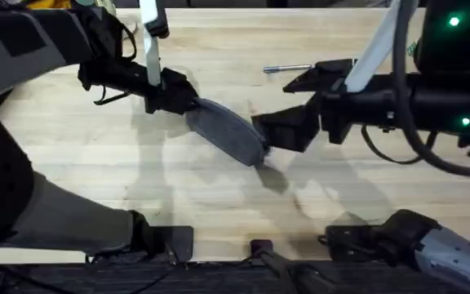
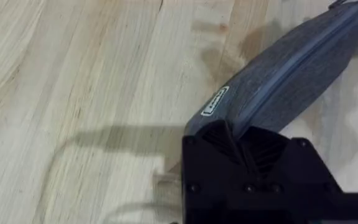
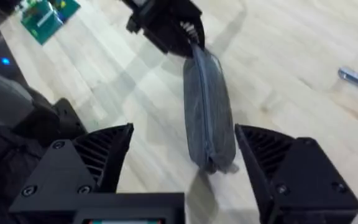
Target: Unzip the bag, pick up the pens from the table one at a time and place them inside, then zip the bag closed.
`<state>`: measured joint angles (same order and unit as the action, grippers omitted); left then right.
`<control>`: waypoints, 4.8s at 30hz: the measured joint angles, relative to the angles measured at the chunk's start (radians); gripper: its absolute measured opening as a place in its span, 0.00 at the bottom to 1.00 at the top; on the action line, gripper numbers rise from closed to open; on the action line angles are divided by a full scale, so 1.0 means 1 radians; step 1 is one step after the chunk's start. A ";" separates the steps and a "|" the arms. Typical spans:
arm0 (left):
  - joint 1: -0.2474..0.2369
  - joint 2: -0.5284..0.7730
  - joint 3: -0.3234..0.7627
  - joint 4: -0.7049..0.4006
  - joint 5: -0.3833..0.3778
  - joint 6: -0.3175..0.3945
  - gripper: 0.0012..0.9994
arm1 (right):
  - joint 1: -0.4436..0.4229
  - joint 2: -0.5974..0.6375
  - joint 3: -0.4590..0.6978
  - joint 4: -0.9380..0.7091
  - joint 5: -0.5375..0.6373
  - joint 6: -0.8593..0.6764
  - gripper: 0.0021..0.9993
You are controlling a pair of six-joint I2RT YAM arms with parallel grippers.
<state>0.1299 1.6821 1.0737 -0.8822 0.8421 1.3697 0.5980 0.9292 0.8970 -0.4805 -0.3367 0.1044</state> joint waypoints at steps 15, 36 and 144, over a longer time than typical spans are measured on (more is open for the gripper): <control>0.000 0.000 0.000 0.000 0.000 0.000 0.04 | -0.072 -0.007 0.000 -0.139 0.000 0.053 1.00; 0.000 0.000 0.000 -0.002 0.000 0.000 0.04 | -0.076 -0.006 0.000 -0.182 0.162 -0.915 1.00; 0.000 0.000 0.000 -0.003 0.000 0.000 0.04 | -0.282 0.591 0.004 -0.156 -0.442 -1.164 0.06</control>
<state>0.1299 1.6821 1.0737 -0.8856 0.8421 1.3693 0.3161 1.5204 0.9012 -0.6365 -0.7788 -1.0599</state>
